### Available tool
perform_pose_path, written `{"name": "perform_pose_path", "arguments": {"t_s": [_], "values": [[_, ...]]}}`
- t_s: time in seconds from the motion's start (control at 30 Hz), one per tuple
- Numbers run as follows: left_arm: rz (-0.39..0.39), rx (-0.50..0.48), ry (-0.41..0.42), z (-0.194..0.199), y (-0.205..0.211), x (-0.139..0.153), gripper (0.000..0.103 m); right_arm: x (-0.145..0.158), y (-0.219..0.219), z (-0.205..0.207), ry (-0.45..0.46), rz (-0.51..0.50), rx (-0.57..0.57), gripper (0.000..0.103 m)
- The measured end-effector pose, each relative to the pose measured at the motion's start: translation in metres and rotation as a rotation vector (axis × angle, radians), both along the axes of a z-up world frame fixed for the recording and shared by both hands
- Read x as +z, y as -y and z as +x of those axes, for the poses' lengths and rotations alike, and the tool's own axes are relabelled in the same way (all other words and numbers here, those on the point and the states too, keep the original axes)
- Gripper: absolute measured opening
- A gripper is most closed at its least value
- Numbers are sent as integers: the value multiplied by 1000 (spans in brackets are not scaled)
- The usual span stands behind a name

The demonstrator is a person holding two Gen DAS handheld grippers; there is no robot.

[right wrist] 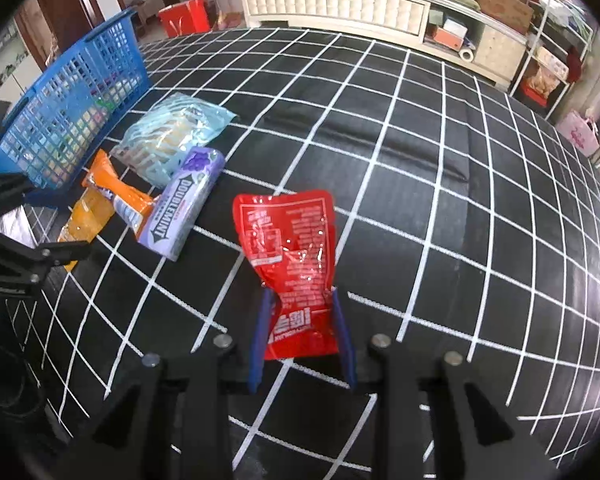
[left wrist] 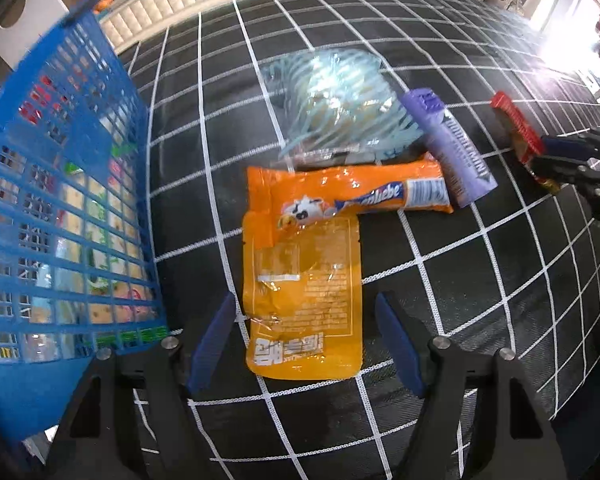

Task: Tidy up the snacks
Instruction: 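Grasp the orange-yellow packet with the left tool while the right tool holds the red packet, then carry the orange-yellow packet and red packet over the basket with both tools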

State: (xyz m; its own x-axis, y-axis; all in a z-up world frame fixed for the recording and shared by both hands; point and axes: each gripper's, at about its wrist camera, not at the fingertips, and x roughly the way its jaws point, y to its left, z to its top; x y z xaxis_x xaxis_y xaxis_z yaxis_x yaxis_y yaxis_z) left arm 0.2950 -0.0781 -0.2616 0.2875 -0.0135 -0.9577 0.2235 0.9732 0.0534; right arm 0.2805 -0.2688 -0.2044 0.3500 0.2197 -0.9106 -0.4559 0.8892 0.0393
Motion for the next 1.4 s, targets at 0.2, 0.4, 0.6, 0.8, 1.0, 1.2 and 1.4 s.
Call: {"name": "perform_pose_path", "arguments": {"t_s": [0.2, 0.4, 0.6, 0.8, 1.0, 1.2, 1.4], "values": [[-76, 22, -32, 15, -4, -3, 73, 0, 3, -2, -10, 34, -24, 35], [-81, 3, -19, 6, -2, -4, 60, 0, -3, -17, -32, 52, -21, 35], [-105, -58, 11, -26, 6, 0, 40, -1, -18, -35, -54, 56, -26, 35], [-131, -75, 20, -44, 10, 2, 19, 2, -26, -47, -95, 78, -61, 35], [-216, -85, 32, -76, 20, 7, 14, 14, -38, -62, -92, 92, -89, 34], [-253, -92, 73, -101, 21, 39, 12, 40, -43, -76, -59, 89, -108, 33], [-280, -88, 149, -101, 2, 82, 12, 69, -56, -87, -9, 94, -89, 33]]}}
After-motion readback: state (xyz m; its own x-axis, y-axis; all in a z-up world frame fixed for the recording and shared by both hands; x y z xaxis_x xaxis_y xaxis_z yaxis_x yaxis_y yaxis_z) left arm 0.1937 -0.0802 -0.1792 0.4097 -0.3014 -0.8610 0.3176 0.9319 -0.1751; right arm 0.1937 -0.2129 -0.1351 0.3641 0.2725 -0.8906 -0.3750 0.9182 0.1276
